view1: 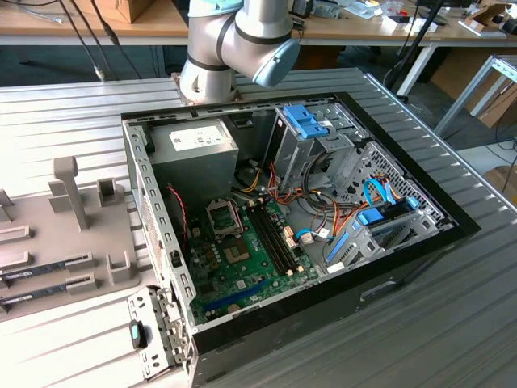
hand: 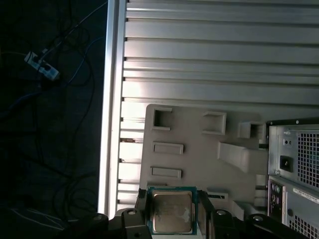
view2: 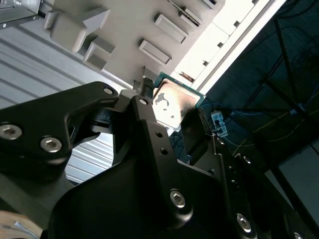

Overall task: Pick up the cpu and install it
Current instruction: 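Pick up the cpu and move it towards the insertion slot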

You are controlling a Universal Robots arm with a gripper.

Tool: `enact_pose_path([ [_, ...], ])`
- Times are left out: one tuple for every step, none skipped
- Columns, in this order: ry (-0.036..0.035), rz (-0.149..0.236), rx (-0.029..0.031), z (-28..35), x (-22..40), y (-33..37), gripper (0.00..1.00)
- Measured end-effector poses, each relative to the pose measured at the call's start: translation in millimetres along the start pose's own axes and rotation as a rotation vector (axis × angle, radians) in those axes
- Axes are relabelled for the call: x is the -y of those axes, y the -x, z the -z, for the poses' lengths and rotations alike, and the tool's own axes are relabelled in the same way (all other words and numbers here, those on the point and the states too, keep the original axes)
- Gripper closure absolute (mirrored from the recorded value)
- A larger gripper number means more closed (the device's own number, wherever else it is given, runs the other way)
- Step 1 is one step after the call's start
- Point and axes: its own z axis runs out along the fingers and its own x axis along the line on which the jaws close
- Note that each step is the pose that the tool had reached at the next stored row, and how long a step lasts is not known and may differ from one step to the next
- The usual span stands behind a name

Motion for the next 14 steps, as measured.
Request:
enact_pose_path([
  [-0.0001,0.000,-0.0002,1.2,-0.1,0.0,0.53],
  [-0.0001,0.000,-0.0001,2.1,-0.1,0.0,0.53],
  [0.0000,0.000,0.0000,3.8,-0.2,-0.1,0.53],
  [0.0000,0.000,0.0000,5.0,-0.2,-0.1,0.53],
  [0.0000,0.000,0.0000,5.9,-0.3,-0.1,0.53],
  [-0.0001,0.000,-0.0001,7.0,-0.3,-0.1,0.53],
  [-0.0001,0.000,-0.0001,7.9,-0.4,-0.1,0.53],
  [0.0000,0.000,0.0000,9.2,-0.4,-0.1,0.53],
  [0.0000,0.000,-0.0001,10.2,-0.4,-0.2,0.53],
  [0.0000,0.000,0.0000,10.6,-0.5,-0.2,0.53],
  [0.0000,0.000,0.0000,10.6,-0.5,-0.1,0.53],
  [0.0000,0.000,0.0000,10.6,-0.5,-0.1,0.53],
  [0.0000,0.000,-0.0001,10.7,-0.5,-0.1,0.53],
  [-0.0001,0.000,-0.0001,10.7,-0.5,-0.1,0.53],
])
